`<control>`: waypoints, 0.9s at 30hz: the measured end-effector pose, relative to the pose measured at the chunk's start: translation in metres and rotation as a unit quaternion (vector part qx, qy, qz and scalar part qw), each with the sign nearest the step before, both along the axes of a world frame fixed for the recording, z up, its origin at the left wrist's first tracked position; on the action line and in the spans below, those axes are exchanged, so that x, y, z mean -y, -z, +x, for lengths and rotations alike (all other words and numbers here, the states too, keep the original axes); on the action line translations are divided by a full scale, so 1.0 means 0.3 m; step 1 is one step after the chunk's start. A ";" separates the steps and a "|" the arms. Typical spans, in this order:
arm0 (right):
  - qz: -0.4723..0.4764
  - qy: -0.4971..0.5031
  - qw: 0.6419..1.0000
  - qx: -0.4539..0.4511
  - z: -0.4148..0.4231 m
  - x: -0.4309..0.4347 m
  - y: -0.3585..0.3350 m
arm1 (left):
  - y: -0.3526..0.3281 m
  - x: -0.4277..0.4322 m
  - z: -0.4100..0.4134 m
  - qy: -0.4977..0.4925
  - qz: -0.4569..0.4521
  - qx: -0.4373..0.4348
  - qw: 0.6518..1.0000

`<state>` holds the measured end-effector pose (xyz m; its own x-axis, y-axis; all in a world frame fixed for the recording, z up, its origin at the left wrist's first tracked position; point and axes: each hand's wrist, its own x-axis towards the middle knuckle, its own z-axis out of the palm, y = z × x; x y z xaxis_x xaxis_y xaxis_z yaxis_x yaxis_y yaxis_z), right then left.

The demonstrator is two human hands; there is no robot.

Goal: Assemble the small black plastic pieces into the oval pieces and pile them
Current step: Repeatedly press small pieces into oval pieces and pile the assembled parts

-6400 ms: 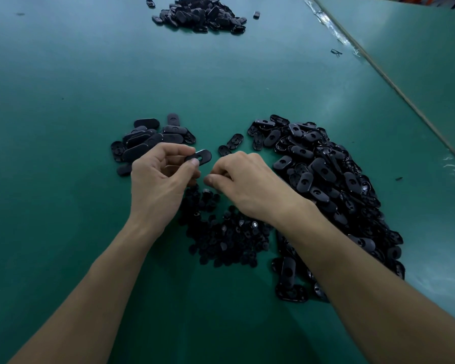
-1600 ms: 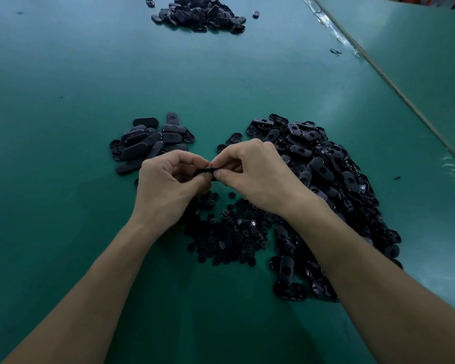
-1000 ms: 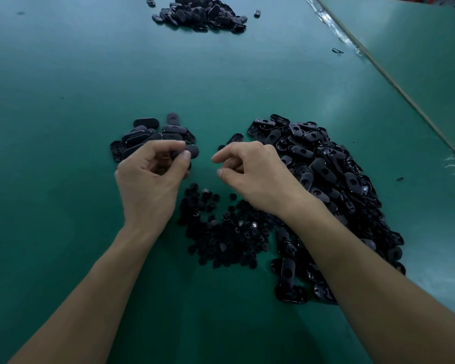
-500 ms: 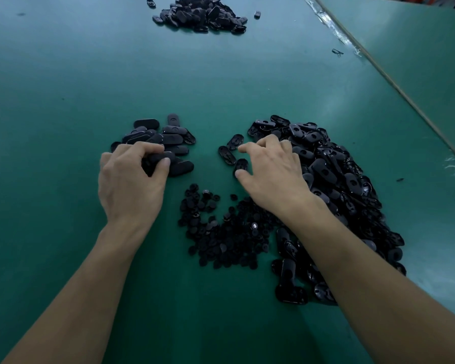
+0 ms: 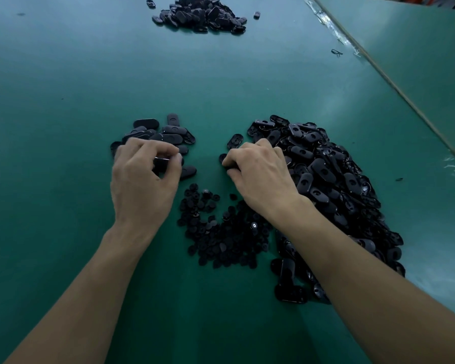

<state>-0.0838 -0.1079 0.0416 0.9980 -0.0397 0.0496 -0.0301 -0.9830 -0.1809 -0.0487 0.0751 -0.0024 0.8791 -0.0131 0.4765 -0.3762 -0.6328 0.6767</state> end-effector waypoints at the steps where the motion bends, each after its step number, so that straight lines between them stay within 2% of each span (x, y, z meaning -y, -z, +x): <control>1: 0.000 -0.004 1.000 0.005 0.002 -0.002 0.001 | -0.002 0.006 -0.005 0.017 0.002 0.014 1.000; 8: 0.010 -0.010 0.998 0.060 -0.003 -0.012 0.004 | -0.008 0.037 -0.031 0.106 -0.064 0.023 0.992; 11: 0.124 -0.002 0.987 0.103 -0.009 -0.016 -0.005 | -0.009 0.041 -0.032 0.108 -0.103 0.005 0.989; 14: 0.264 -0.027 0.958 0.110 -0.013 -0.024 -0.020 | -0.006 0.043 -0.030 0.116 -0.124 -0.022 0.985; 18: 0.354 -0.060 0.930 0.075 -0.015 -0.041 -0.038 | -0.004 0.040 -0.028 0.137 -0.141 -0.059 0.979; 23: 0.341 -0.033 0.939 0.041 -0.015 -0.041 -0.038 | -0.015 0.047 -0.033 0.139 -0.196 -0.062 0.969; 27: 0.221 -0.031 0.973 -0.065 -0.021 -0.049 -0.019 | -0.014 0.043 -0.022 0.115 -0.273 -0.075 0.952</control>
<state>-0.0902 -0.0931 0.0472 0.9959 0.0312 -0.0853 -0.0247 -0.8108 -0.5849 -0.0553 0.0621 0.0019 0.9415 0.0000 0.3369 -0.3357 -0.0845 0.9382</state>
